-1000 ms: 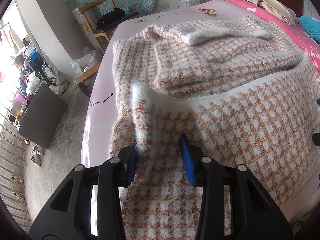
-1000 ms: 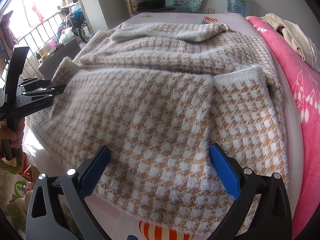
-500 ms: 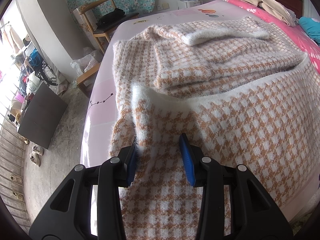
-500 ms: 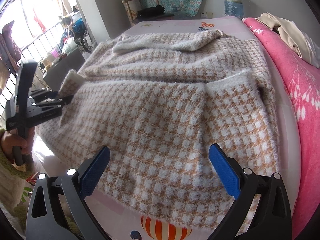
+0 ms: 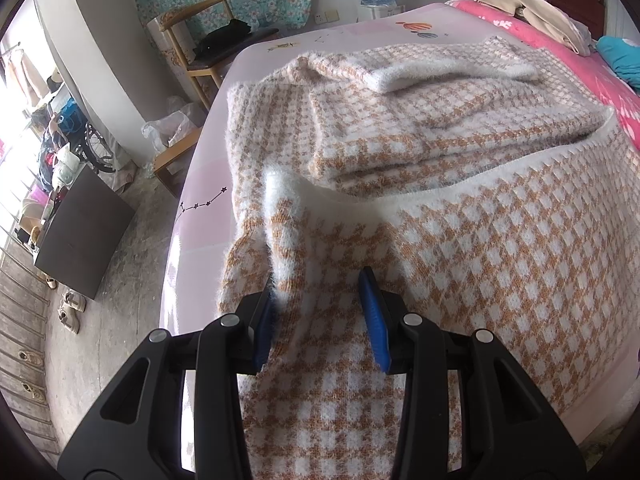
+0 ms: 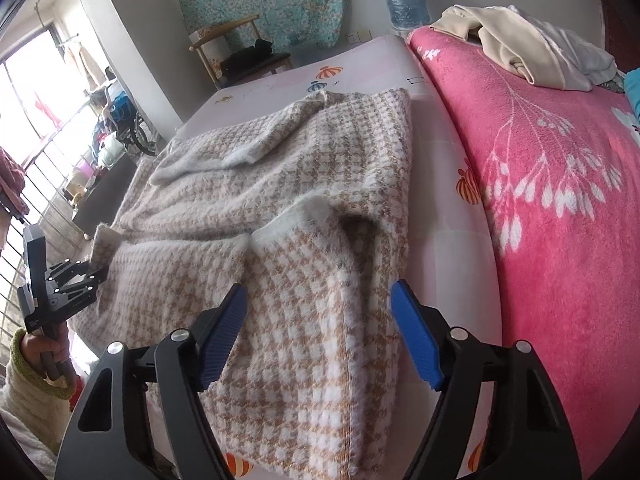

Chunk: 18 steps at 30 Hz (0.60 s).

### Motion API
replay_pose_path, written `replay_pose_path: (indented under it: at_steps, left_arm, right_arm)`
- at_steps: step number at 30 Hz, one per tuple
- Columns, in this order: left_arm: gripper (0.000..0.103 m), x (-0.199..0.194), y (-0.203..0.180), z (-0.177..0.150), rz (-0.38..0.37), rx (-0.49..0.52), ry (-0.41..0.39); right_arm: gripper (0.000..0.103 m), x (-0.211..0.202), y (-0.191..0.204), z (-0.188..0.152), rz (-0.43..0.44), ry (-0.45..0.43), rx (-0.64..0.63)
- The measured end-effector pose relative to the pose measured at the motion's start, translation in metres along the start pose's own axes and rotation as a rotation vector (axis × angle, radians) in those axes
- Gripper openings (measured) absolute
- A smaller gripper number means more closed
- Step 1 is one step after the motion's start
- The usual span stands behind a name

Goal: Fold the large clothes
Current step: 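Pinch the white fold edge with the right tool beside the left tool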

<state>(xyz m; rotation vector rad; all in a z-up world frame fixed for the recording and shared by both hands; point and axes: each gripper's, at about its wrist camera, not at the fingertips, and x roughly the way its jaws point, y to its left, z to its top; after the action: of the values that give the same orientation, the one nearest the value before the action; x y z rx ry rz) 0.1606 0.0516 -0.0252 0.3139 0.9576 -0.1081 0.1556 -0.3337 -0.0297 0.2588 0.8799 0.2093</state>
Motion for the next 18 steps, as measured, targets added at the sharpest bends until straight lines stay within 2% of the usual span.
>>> replay_pose_path:
  at_steps: [2,9,12,18]
  left_arm:
    - [0.038,0.0,0.0,-0.001,-0.001,-0.002,0.0]
    - [0.038,0.001,0.003,0.001,-0.016,-0.016,-0.003]
    - [0.038,0.004,0.004,0.003,-0.023,-0.023,-0.001]
    - [0.038,0.003,0.003,0.003,-0.02,-0.018,-0.001]
  right_arm:
    - [0.06,0.01,-0.002,0.006,0.025,0.018,0.001]
    - [0.059,0.039,-0.005,0.013,0.06,0.099,0.014]
    - [0.058,0.038,-0.002,0.007,0.06,0.116,0.005]
    - [0.045,0.028,-0.001,-0.01,0.064,0.15,0.014]
